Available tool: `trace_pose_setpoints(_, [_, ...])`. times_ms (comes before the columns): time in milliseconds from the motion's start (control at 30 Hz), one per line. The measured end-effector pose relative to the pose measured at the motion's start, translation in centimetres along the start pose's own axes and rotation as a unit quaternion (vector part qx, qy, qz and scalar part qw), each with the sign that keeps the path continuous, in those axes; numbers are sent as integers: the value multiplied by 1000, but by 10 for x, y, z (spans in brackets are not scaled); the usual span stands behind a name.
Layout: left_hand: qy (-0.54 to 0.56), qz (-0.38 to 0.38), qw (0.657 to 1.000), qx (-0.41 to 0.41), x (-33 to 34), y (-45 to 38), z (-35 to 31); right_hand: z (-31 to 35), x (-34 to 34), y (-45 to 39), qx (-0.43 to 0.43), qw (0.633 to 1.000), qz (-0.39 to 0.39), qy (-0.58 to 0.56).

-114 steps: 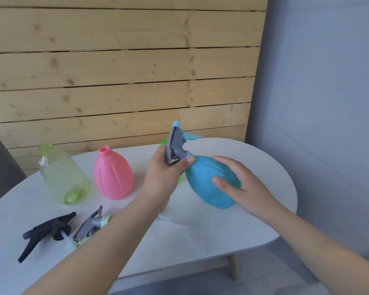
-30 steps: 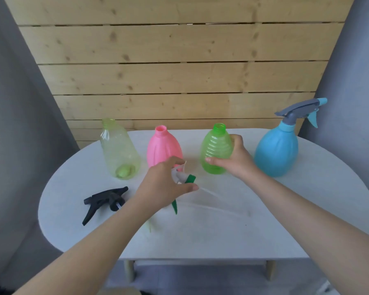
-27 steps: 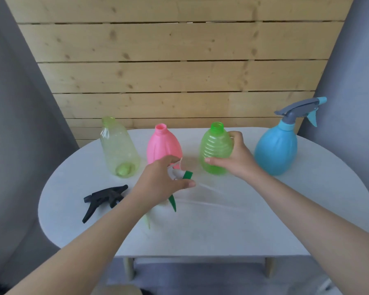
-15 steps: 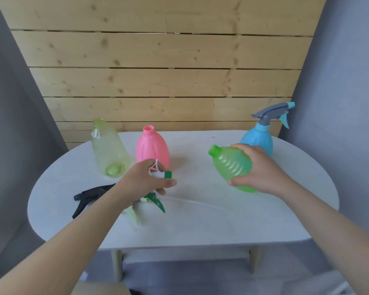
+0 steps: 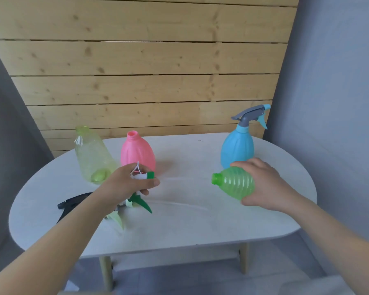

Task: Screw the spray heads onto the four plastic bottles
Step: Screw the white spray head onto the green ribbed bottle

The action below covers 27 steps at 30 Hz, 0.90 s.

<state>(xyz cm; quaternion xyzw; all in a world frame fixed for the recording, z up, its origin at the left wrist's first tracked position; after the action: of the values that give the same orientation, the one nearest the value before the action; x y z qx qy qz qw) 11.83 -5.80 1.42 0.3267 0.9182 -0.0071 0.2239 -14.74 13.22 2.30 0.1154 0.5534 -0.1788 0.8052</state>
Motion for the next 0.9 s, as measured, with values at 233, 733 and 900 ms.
trace_pose_setpoints(233, [-11,5,1000,-9,4,-1,-3,6,4,-3,-24,999,-3,-30])
trace_pose_setpoints(733, [22,-19,1000,9,-11,-2,-12,2,5,-10,5,999,-34,-25])
trace_pose_setpoints(900, [42,-5,999,1,-5,2,-15,5,4,-10,-6,996,-18,-87])
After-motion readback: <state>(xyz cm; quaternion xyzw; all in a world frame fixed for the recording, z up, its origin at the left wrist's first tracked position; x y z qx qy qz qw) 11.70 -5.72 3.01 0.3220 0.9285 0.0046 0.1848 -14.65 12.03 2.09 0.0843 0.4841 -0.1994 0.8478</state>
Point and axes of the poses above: each hand's wrist, its own y-axis away from the middle knuckle, its own x-axis out of the palm, z = x × y, the point moved 2 cm from there along -y, towards the middle knuckle, and after that the axes turned 2 degrees about x, right-handed, at the moved point
